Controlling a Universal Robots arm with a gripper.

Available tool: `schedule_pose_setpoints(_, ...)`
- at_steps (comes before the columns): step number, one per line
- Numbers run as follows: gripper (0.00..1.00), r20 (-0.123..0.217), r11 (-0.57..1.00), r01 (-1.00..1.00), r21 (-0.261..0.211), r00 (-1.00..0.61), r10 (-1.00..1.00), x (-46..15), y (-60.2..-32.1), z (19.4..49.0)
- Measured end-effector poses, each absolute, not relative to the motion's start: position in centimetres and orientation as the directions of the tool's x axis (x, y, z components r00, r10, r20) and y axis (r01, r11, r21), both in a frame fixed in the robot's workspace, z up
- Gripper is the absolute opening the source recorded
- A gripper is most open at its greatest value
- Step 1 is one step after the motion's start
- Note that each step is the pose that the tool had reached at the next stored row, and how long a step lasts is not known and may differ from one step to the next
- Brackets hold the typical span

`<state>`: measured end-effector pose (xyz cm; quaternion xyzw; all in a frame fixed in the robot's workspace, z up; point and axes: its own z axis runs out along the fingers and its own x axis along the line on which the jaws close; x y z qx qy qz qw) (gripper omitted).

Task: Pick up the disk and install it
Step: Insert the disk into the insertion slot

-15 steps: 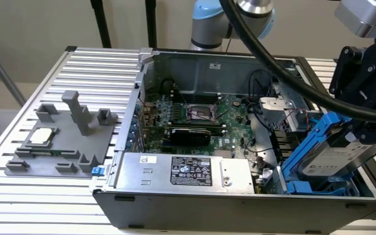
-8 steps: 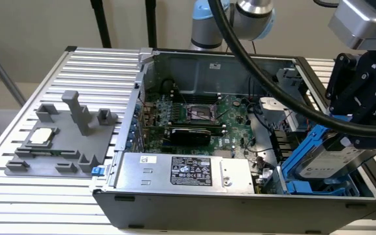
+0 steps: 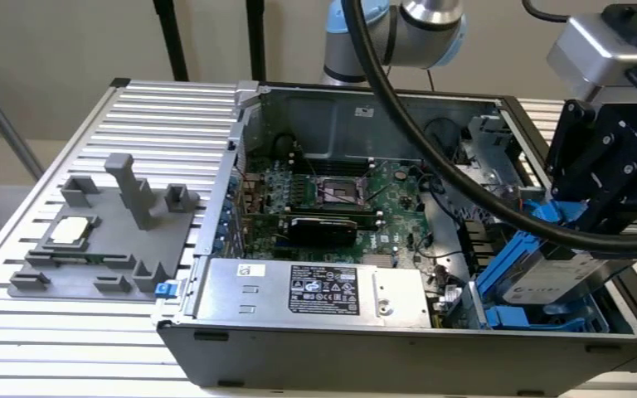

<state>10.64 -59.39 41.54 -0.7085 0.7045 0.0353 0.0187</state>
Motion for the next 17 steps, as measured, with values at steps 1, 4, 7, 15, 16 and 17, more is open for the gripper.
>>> schedule_pose_setpoints(1, 0.00, -0.078, -0.008, -1.000, 0.023, 0.006, -0.997, 10.6, -59.4, 41.4)
schedule_pose_setpoints(4, 0.00, -0.084, -0.012, -1.000, 0.023, 0.010, -0.996, 10.6, -59.4, 41.1)
schedule_pose_setpoints(7, 0.00, -0.089, -0.017, -1.000, 0.023, 0.015, -0.996, 10.6, -59.4, 40.7)
schedule_pose_setpoints(15, 0.00, -0.093, -0.028, -0.999, 0.023, 0.025, -0.995, 10.6, -59.4, 39.8)
schedule_pose_setpoints(16, 0.00, -0.093, -0.029, -0.999, 0.023, 0.026, -0.995, 10.6, -59.4, 39.7)
schedule_pose_setpoints(17, 0.00, -0.093, -0.030, -0.999, 0.023, 0.028, -0.995, 10.6, -59.4, 39.6)
